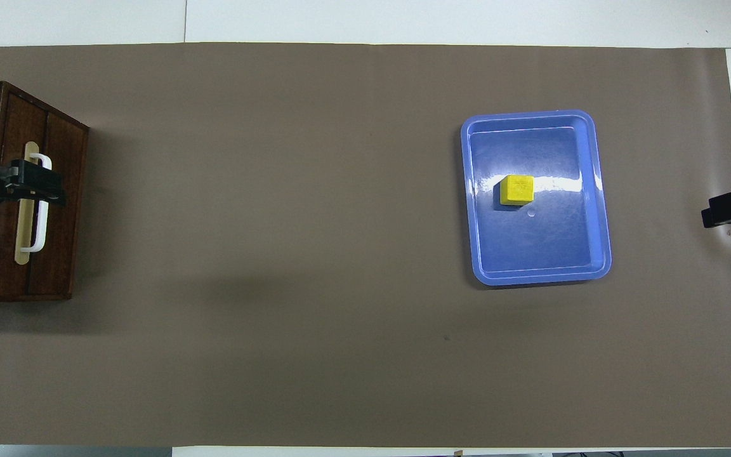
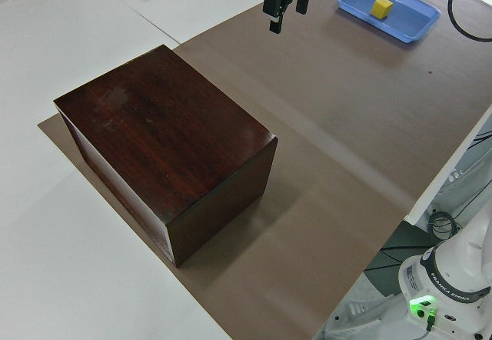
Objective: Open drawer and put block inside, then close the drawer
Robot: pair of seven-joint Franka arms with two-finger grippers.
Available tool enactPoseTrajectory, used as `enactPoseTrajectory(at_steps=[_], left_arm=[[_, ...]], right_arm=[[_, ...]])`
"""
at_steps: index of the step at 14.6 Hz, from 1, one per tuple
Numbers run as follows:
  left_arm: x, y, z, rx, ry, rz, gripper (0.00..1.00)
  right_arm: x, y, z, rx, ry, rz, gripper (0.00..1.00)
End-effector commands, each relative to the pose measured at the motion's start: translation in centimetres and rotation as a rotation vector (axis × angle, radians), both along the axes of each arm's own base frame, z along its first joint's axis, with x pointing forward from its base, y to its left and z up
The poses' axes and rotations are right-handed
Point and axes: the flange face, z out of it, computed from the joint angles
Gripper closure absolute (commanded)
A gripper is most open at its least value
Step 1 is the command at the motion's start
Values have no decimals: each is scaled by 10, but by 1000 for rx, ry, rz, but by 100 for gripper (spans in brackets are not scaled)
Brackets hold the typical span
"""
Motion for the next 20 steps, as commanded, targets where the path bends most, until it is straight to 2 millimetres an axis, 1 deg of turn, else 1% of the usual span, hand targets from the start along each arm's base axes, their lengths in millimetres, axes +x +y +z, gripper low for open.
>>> enactPoseTrajectory(at_steps=[1,4,6,8,9,12,13,15,16,17,20], left_arm=[[-7,-1,5,-9,-2,-4,0],[-9,1,1,-7,1,3,0],[-11,2,-3,-2,-3,2,0],[-6,1,-8,11,-48,-6,0],[-5,2,-12,53,-60,-18,0],[7,8,-52,139,-100,-58,0],[13,11,-67,174,-108,-74,0],[28,14,-99,218,-103,-107,0],[34,15,-114,246,-95,-125,0],[39,16,-126,273,-99,-149,0],[42,17,-154,304,-84,-182,0]], right_arm=[[-4,-5,0,-19,-13,19,0],[-4,-6,0,-18,-10,16,0],[-5,-14,-1,-18,-5,2,0],[-8,-13,-2,-16,8,18,0],[-9,-16,-3,-15,8,29,0],[-11,-20,-7,-3,21,116,0],[-13,-21,-8,2,24,160,0],[-15,-28,-12,9,20,259,0],[-15,-30,-18,9,3,310,0],[-20,-30,-26,9,-14,359,0],[-32,-23,-52,21,-54,465,0]])
